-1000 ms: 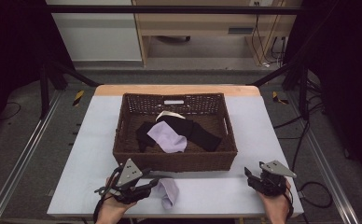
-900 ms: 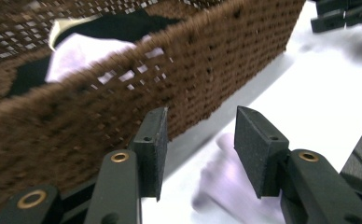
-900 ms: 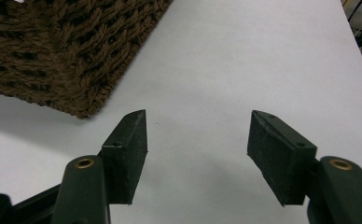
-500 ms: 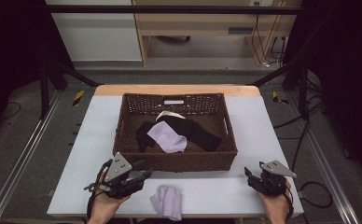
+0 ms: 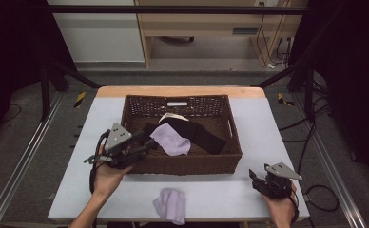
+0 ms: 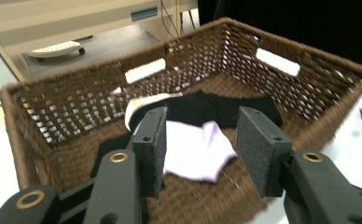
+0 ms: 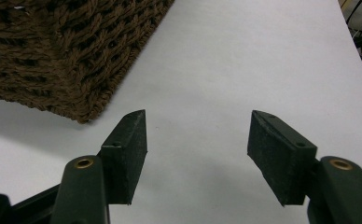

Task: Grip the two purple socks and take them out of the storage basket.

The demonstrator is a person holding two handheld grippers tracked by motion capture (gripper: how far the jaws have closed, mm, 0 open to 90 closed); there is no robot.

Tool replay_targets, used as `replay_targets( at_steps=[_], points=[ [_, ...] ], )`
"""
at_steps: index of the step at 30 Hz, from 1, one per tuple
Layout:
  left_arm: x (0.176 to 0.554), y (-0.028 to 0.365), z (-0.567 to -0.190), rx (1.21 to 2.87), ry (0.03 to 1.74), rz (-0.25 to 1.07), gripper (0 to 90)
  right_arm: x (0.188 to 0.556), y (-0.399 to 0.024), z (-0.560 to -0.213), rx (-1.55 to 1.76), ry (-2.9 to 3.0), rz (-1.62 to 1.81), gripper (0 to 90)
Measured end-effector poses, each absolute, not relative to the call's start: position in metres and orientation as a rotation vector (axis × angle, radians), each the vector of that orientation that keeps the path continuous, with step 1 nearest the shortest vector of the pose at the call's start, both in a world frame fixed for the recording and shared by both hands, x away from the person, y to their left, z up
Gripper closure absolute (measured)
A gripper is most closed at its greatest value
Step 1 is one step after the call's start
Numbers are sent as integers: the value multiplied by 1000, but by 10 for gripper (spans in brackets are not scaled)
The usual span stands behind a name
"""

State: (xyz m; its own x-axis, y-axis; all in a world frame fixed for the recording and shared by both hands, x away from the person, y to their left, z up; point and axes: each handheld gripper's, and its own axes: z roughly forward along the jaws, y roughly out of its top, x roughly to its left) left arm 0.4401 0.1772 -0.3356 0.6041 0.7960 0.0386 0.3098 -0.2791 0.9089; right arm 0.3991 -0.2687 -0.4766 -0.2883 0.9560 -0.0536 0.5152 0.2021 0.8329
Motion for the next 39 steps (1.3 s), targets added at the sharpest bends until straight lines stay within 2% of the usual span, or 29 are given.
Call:
replay_targets(
  at_steps=[9,15,27,35,39],
  points=[
    [482,168,-322,1860,949,692,525,400,-269,-477,1370,1892,970,377],
    [509,158,-325,1861,996,668,523,400,-269,-477,1367,1892,971,376],
    [558,142,-362,1950,1102,668,520,401,-269,-477,1371,1894,973,376],
    [582,142,-386,2048,1176,564,511,401,-269,-477,1365,1896,973,376],
    [589,140,-394,2132,1194,565,507,402,-269,-477,1364,1896,970,377]
  ],
)
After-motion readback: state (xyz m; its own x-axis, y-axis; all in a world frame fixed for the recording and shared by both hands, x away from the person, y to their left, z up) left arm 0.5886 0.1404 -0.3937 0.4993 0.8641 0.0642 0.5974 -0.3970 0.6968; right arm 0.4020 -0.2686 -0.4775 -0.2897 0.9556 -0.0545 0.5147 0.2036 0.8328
